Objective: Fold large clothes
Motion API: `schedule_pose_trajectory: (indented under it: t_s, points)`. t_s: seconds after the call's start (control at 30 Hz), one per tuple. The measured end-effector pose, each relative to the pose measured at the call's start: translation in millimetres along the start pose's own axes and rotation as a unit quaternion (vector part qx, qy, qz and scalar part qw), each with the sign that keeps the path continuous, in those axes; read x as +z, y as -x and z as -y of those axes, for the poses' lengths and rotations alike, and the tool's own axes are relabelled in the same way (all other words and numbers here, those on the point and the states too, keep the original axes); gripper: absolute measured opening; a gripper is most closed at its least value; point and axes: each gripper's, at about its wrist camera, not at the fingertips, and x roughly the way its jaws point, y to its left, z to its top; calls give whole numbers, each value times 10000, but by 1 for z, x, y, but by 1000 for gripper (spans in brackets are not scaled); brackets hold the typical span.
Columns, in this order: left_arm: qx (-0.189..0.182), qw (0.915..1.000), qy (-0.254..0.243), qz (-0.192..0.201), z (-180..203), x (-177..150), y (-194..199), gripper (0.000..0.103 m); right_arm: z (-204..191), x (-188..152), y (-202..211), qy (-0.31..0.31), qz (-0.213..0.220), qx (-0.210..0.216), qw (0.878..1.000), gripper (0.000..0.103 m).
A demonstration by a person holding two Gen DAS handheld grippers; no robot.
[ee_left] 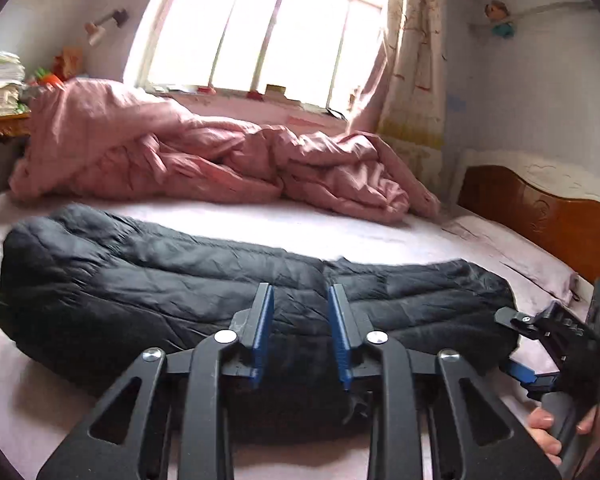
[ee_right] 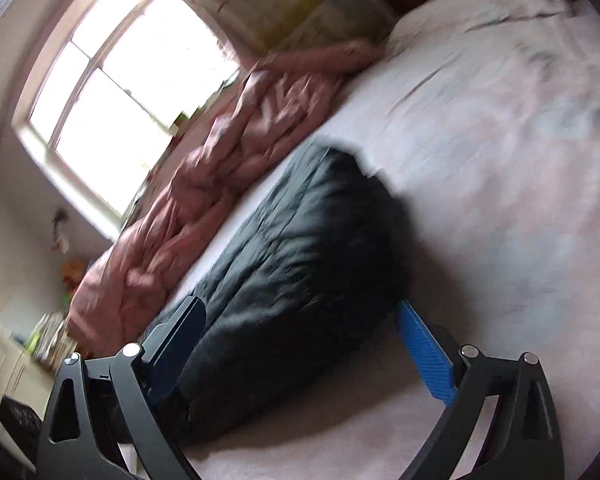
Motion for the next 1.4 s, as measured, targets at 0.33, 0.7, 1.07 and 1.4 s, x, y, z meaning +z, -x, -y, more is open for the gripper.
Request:
schedule_pose_trajectory:
  t_s: [0.33,0.7,1.07,1.4]
  points:
    - [135,9993,279,211,-16,2,3,44,41,27,-30,-1204,-99,430,9917,27]
    - [1723,9820,769,-90,-55,3,-16,78,50,116,74,-793,1138,-331,9898,24]
    - [90,9772,1280,-1691,-65,-23,-68,19,30,130,107,-122,1667,-476,9848,24]
    - [-1021,9695,894,-2042,-13,-33,-64,13,-62,92,124,1369,1609,1051,9718,24]
